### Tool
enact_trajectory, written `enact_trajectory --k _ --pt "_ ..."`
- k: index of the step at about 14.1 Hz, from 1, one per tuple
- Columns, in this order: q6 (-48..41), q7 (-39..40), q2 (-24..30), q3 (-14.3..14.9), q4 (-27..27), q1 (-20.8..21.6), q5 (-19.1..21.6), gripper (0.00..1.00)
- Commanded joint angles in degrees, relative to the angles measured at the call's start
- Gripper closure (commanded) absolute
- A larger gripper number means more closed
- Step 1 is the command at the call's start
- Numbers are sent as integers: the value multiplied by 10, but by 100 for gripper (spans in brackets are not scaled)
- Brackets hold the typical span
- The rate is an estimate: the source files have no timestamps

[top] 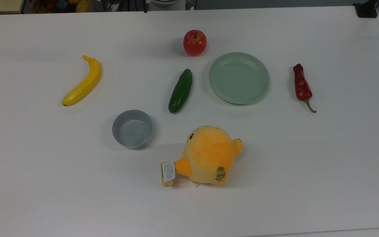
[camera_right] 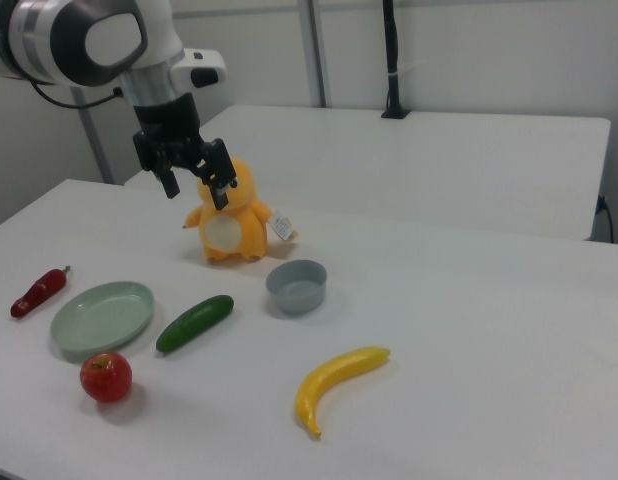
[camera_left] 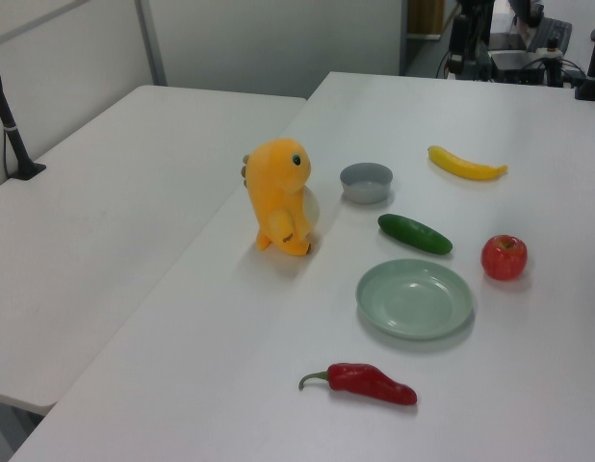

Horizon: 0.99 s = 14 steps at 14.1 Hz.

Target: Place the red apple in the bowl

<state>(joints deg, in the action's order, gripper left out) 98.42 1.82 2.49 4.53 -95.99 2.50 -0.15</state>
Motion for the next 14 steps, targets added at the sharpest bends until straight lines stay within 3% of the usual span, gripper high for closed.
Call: enact_trajectory --k 1,8,14 --pt "-16 53 6 -2 -3 0 11 0" --pt "-86 40 -11 -3 22 8 13 0" --pt "-66 39 -5 -4 16 8 15 0"
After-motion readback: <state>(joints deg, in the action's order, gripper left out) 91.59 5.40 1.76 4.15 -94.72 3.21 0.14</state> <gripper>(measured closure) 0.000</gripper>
